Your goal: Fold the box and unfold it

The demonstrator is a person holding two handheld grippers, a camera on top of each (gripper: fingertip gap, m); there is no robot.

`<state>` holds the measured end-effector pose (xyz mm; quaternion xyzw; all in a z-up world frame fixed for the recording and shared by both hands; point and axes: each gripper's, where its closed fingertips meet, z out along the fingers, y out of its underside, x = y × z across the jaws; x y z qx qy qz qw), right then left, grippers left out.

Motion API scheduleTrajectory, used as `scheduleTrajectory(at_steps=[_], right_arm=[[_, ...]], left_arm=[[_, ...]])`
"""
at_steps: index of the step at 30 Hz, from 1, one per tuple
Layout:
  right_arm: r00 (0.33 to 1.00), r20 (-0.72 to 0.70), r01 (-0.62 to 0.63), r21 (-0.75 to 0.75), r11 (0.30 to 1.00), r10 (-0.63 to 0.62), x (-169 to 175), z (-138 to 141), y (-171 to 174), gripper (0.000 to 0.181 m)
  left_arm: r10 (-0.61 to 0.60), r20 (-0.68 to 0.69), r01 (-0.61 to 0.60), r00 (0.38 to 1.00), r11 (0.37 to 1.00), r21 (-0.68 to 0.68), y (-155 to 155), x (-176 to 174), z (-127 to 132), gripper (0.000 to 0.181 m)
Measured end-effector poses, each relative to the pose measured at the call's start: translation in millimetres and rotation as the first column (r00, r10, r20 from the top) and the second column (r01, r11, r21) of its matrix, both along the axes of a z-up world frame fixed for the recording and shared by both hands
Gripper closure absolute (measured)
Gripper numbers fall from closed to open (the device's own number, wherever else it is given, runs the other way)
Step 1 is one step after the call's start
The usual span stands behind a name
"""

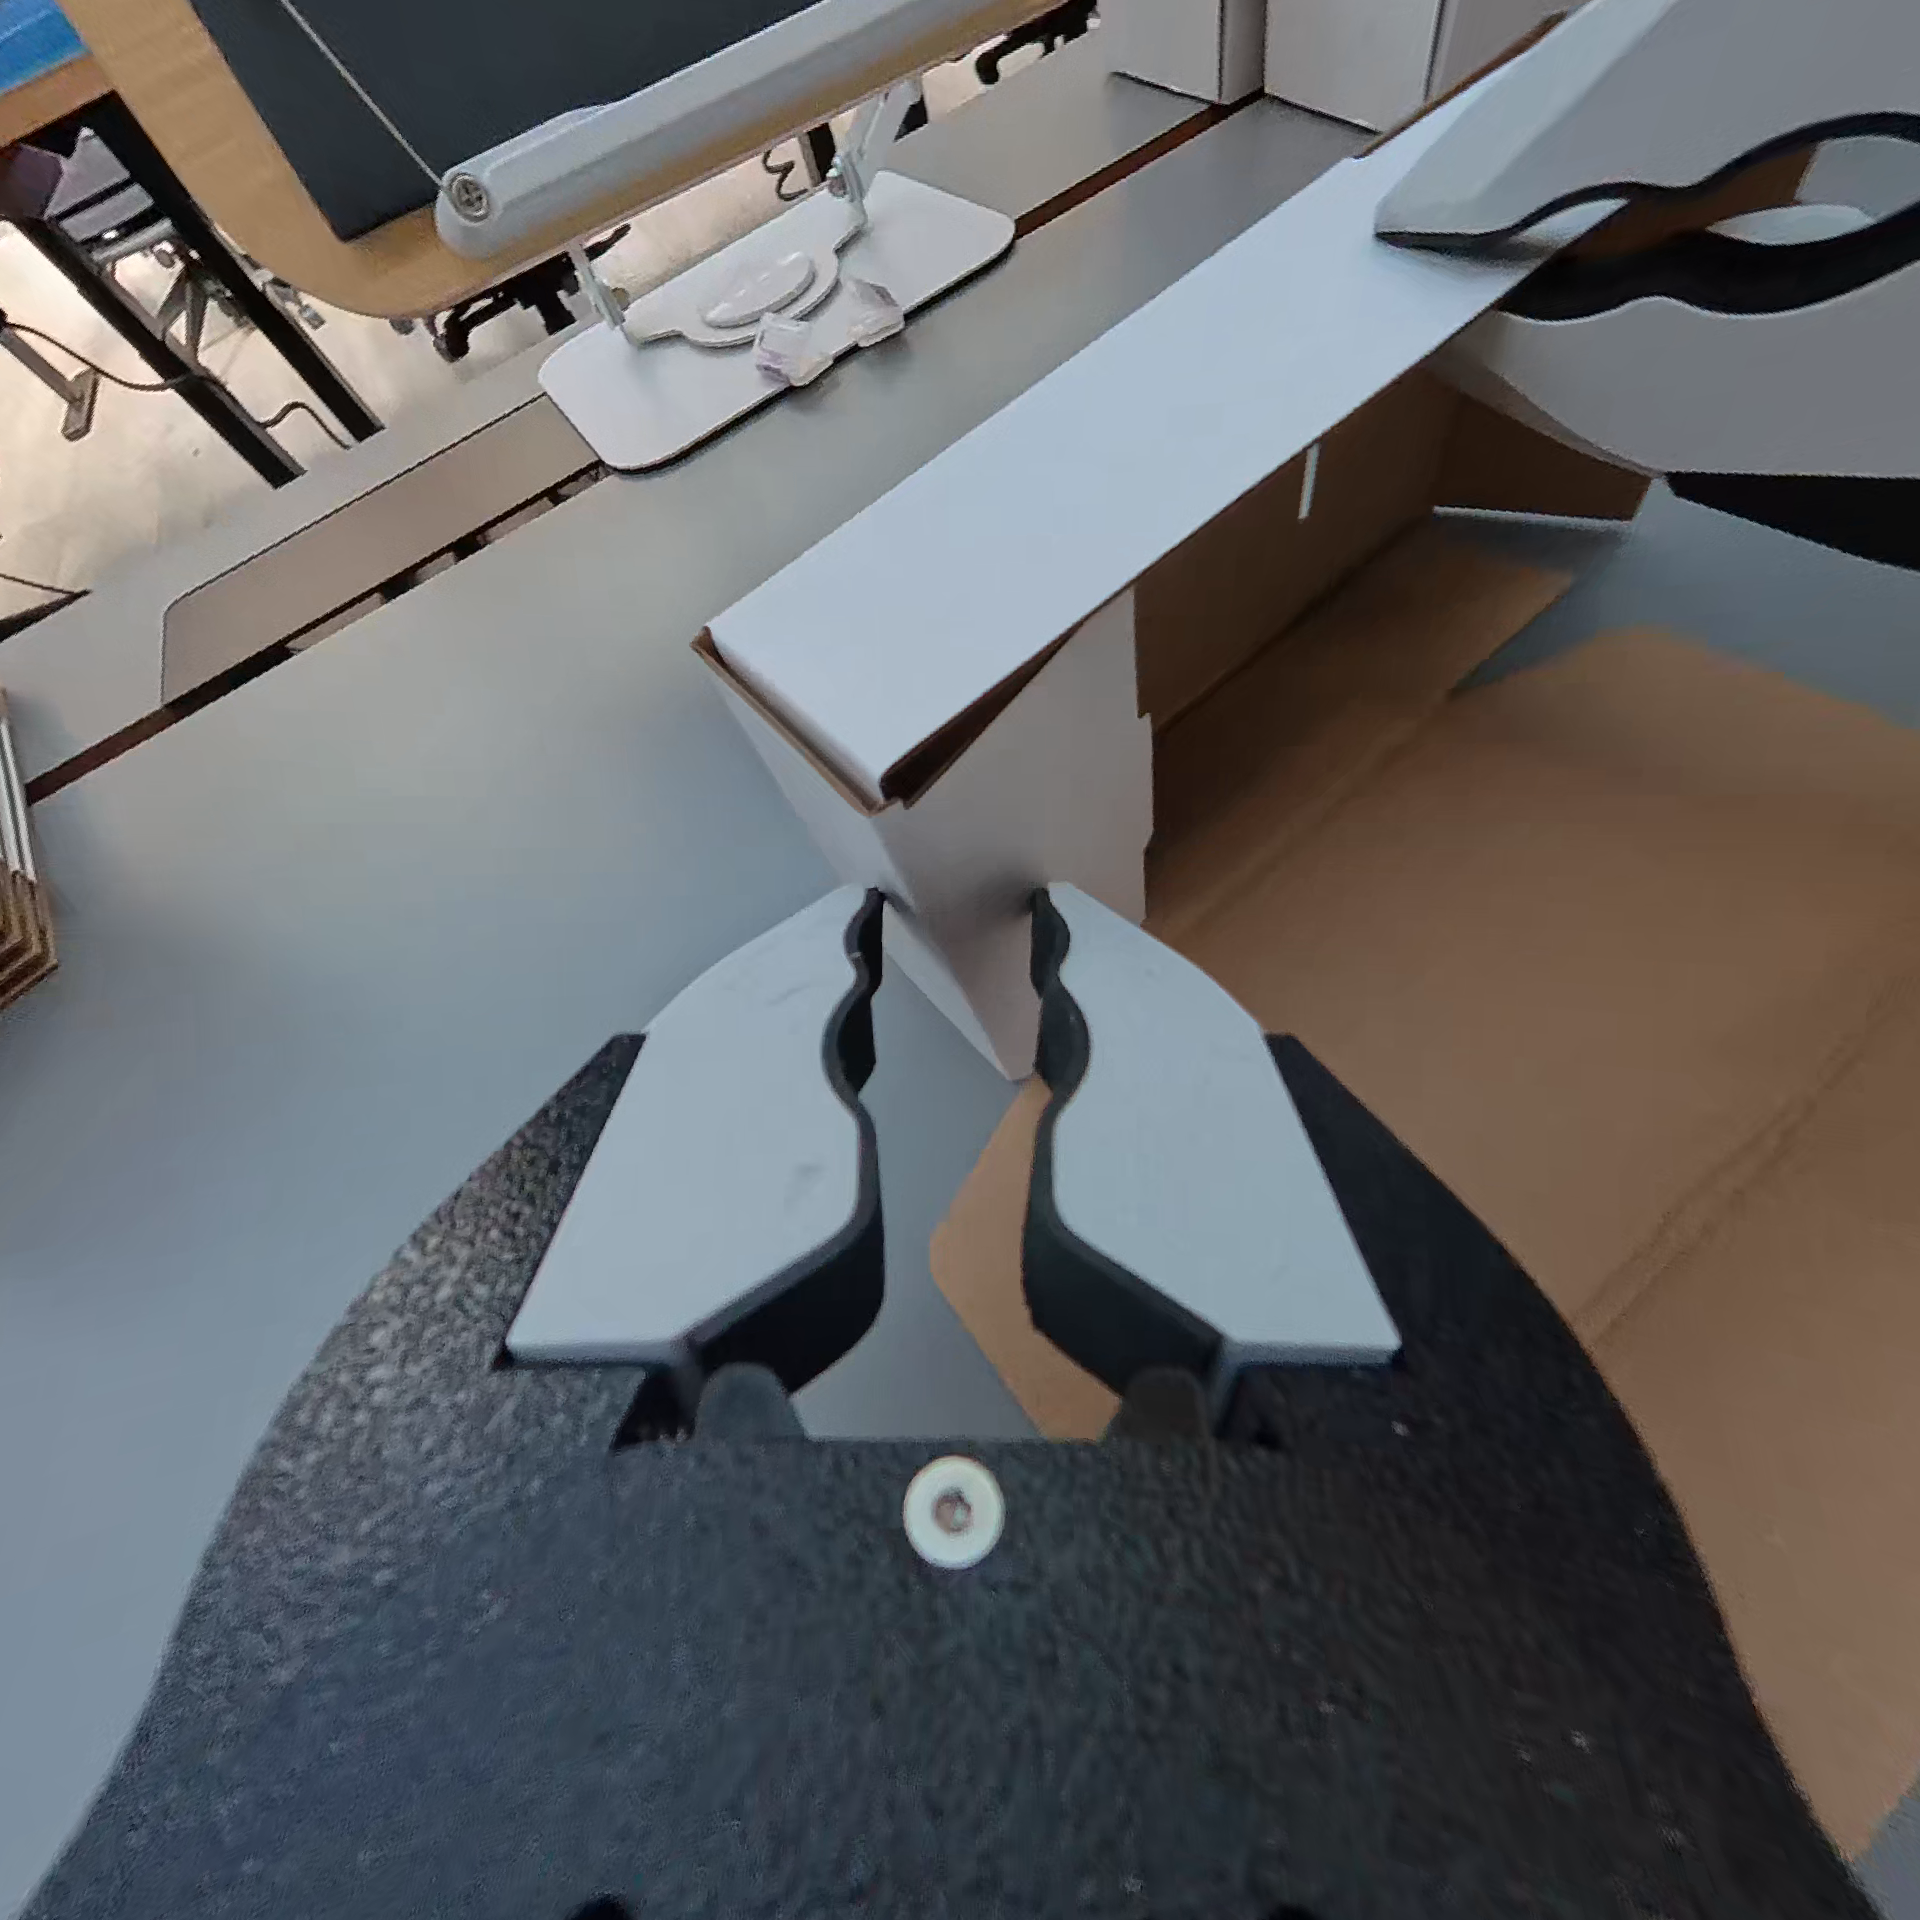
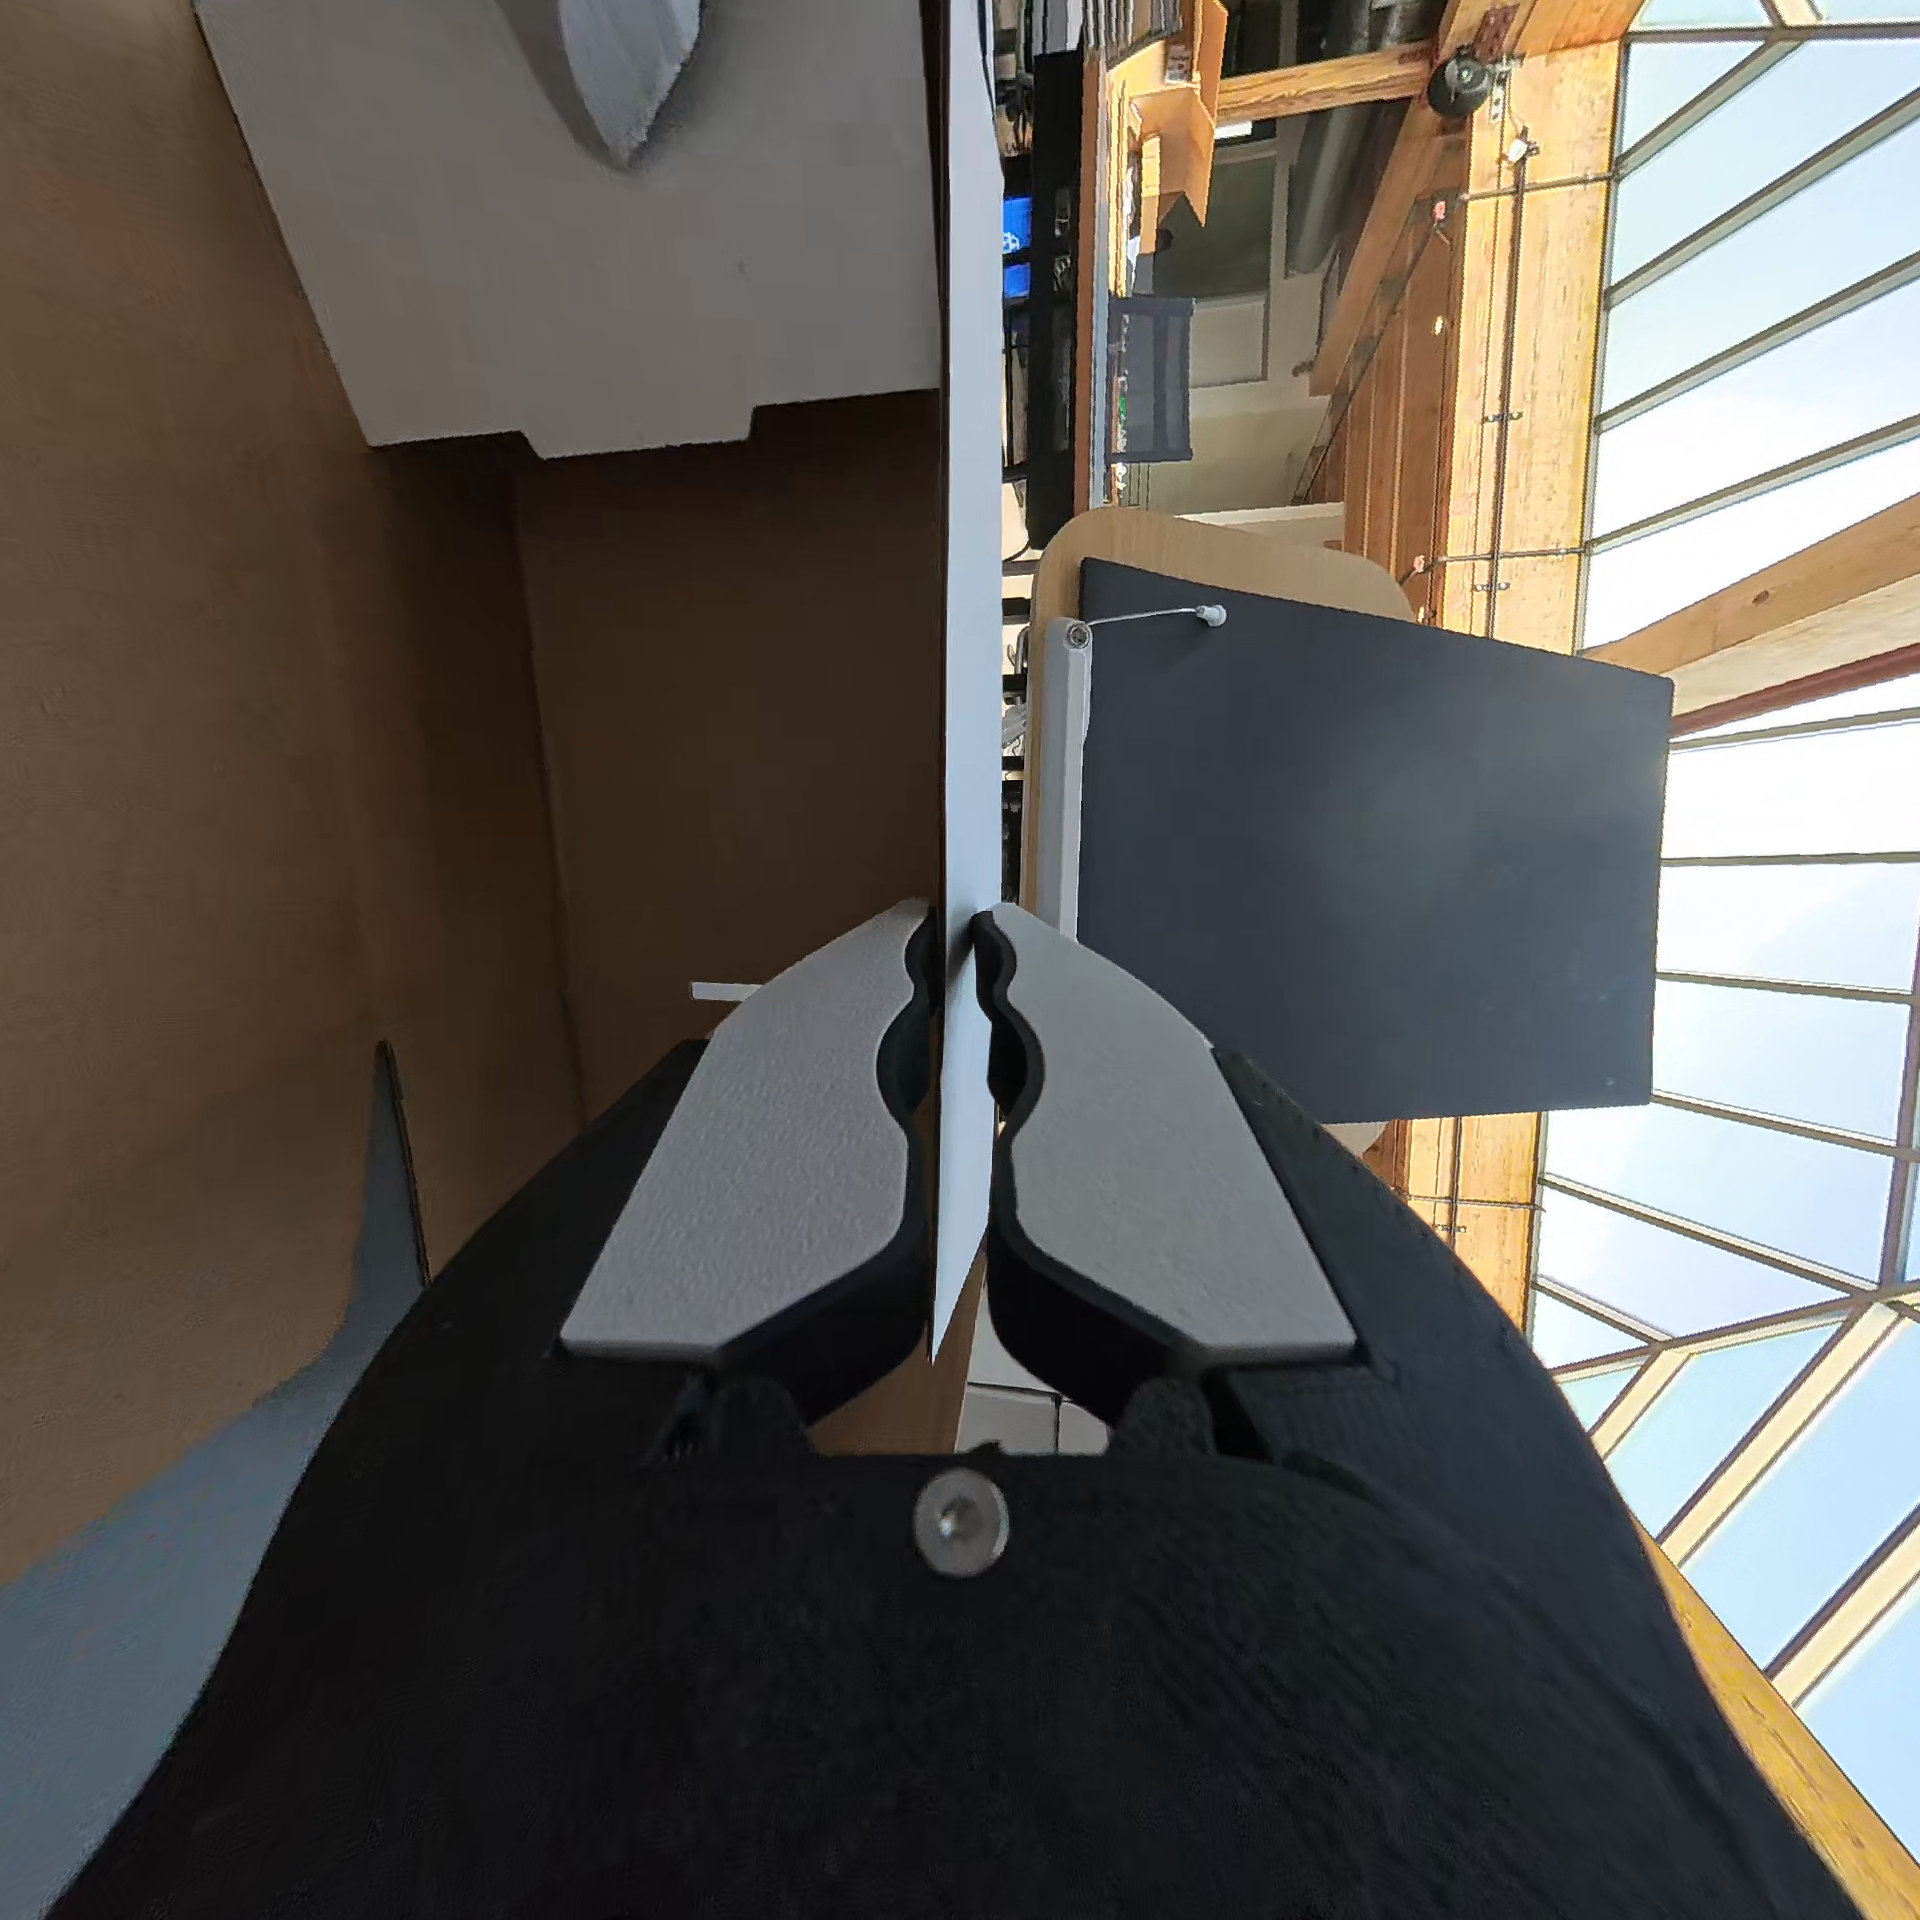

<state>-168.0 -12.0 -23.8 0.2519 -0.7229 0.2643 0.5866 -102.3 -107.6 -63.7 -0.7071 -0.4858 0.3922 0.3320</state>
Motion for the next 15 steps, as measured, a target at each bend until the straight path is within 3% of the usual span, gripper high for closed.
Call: scheduleTrajectory(at_steps=[4,7,10,15], right_arm=[[1.000,0.019,-0.013,-0.008,1.000,0.014,-1,0,-2,0.176],[0.998,0.053,-0.019,-0.013,1.000,0.020,-6,1,-3,0.175],[0.995,0.099,0.018,-0.015,1.000,-0.017,-11,1,-4,0.175],[0.978,0.208,0.039,-0.029,0.999,-0.032,-12,2,-6,0.174]], left_arm=[[0.084,-0.004,-0.084,0.996,0.996,-0.018,-11,-20,-2,0.154],[0.114,0.028,-0.116,0.993,0.991,0.063,-12,-36,-6,0.147],[0.181,0.067,-0.189,0.981,0.973,0.133,-19,-47,-6,0.155],[0.277,0.073,-0.284,0.958,0.952,0.117,-24,-52,-6,0.162]])
